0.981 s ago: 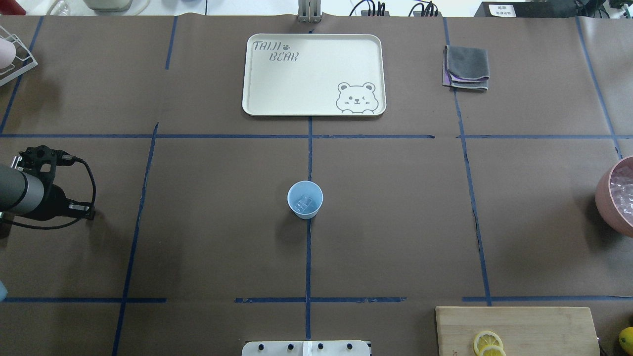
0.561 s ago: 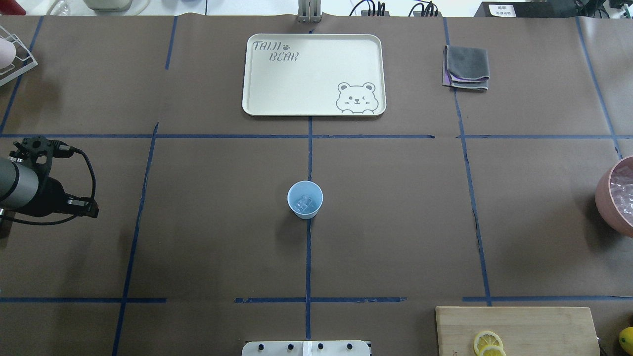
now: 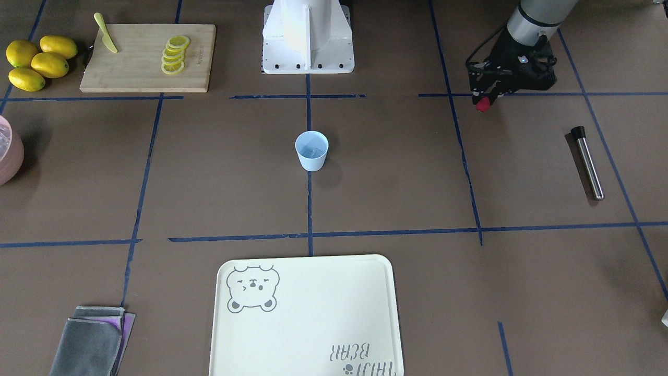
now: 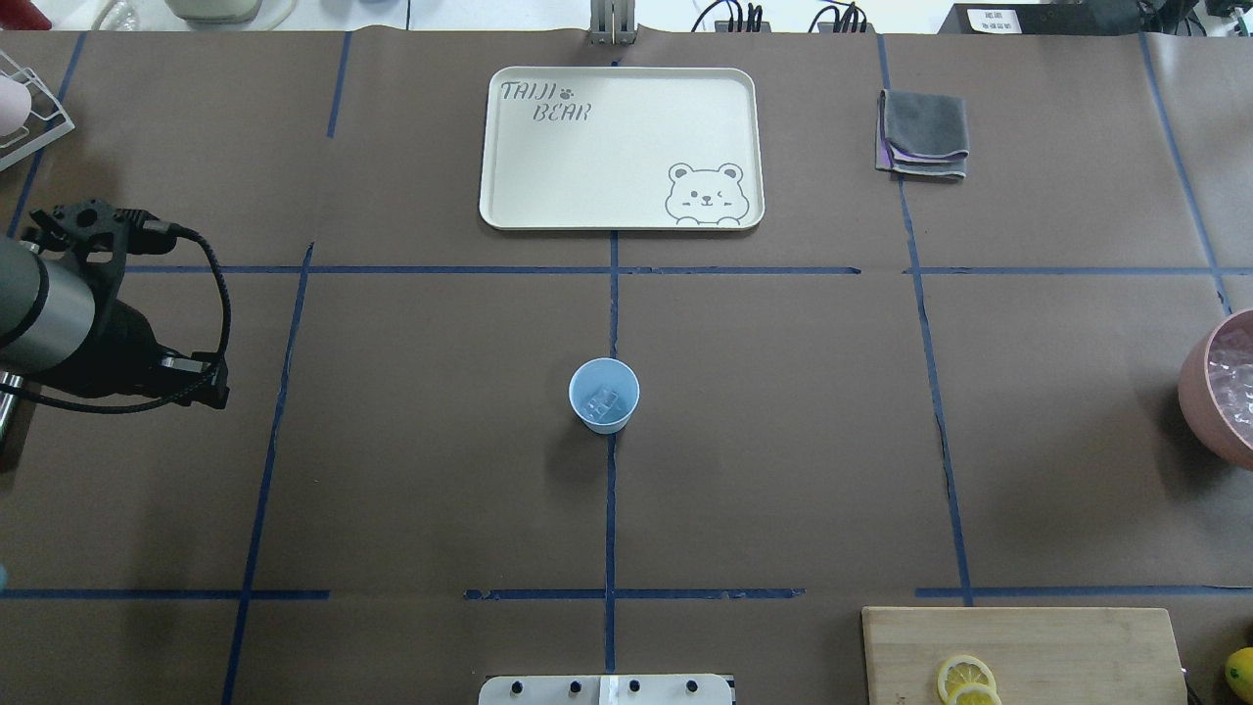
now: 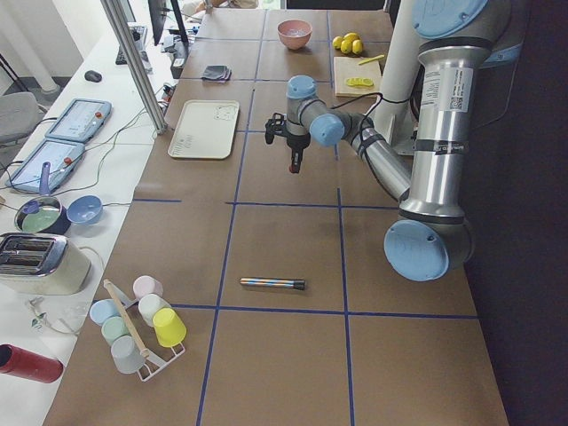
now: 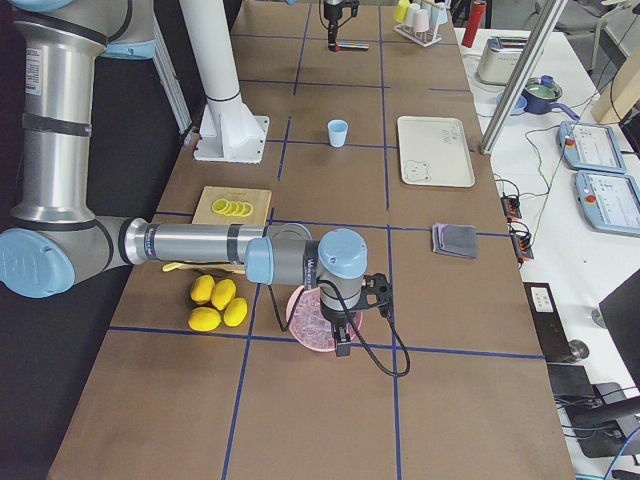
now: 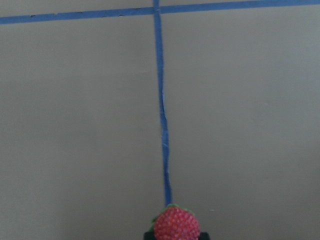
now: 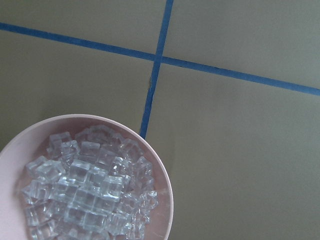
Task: Mash ice and strawberries in cup
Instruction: 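Carry the strawberry with the left gripper over the light-blue cup and release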
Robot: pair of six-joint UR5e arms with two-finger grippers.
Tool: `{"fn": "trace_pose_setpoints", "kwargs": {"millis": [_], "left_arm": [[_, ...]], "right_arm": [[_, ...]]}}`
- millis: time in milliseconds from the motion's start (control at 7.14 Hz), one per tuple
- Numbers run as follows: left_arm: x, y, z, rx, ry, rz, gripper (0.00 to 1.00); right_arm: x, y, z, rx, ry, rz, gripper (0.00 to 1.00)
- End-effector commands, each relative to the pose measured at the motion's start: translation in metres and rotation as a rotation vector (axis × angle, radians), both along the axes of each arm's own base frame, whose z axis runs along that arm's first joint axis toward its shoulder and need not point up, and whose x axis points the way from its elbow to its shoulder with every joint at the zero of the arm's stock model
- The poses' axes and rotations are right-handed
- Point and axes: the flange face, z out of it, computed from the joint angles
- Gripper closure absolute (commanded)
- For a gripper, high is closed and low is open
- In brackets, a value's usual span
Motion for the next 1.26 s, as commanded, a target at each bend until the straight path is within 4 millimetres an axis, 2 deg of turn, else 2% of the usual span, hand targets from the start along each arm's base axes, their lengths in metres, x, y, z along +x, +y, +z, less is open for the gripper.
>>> {"fn": "trace_pose_setpoints", "kwargs": {"millis": [0,140,280,561,701,981,1121], "left_arm": [[0.042,0.001,-0.058,0.005,0.010,0.048,1.00],[0.082,-0.005,-0.082,-0.044,0.024,0.009,1.00],[0.144,-0.011,-0.114,-0.078,0.016,-0.039,1.00],[0.231,-0.030,-0.165,-0.118,-0.005,-0.077,0.99],[0.254,-0.034,-0.185,-0.132,0.001,-0.080,0.99],[0.286,-0.040,-0.187,-0.124,0.034,-0.091,0.98],[0.293,-0.039,-0.195,-0.124,0.040,-0.096,0.96]], "right_arm": [[0.000,0.003,0.002,-0.005,0.000,0.001,0.01],[0.000,0.004,0.003,-0.006,0.000,0.001,0.01],[0.000,0.004,0.003,-0.006,0.000,0.001,0.01],[0.000,0.004,0.003,-0.008,0.000,0.001,0.01],[0.000,0.004,0.003,-0.008,0.000,0.001,0.01],[0.000,0.004,0.003,-0.008,0.000,0.001,0.01],[0.000,0.004,0.003,-0.008,0.000,0.001,0.01]]}}
